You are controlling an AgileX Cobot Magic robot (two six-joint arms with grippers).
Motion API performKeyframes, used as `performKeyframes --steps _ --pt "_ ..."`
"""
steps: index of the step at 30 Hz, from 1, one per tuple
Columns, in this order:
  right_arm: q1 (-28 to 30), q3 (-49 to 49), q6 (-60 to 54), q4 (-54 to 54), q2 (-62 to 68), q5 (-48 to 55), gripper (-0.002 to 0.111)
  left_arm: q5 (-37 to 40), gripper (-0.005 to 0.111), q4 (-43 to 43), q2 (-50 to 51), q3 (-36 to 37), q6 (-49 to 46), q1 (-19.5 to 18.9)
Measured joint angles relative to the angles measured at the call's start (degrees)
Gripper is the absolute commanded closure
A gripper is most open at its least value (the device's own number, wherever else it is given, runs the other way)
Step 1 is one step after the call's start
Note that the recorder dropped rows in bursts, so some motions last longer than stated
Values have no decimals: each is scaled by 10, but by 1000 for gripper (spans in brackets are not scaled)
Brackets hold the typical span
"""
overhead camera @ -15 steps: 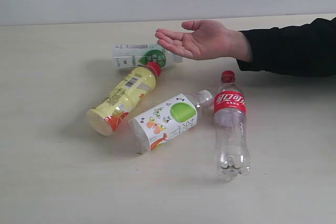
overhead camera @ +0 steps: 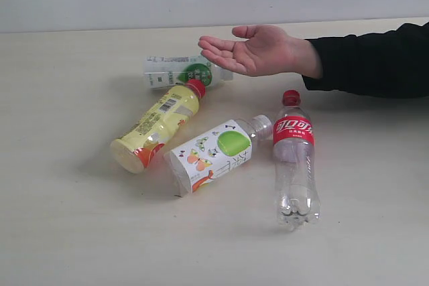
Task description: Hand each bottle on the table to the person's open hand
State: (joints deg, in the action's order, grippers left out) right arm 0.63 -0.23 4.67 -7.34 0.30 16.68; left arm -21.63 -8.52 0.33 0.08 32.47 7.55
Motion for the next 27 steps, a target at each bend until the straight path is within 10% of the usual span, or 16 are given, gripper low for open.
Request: performKeyframes --steps 5,9,16,20,27 --pt "0 0 0 0 0 0 108 -181 104 38 5 -25 9 0" --pt "0 0 0 0 0 0 108 -166 104 91 72 -145 -113 0" --pt "0 0 0 0 0 0 108 51 104 139 400 -346 -199 0" --pt "0 0 0 0 0 0 108 317 104 144 624 -467 -220 1" --pt "0 0 0 0 0 0 108 638 104 156 947 -658 -376 95"
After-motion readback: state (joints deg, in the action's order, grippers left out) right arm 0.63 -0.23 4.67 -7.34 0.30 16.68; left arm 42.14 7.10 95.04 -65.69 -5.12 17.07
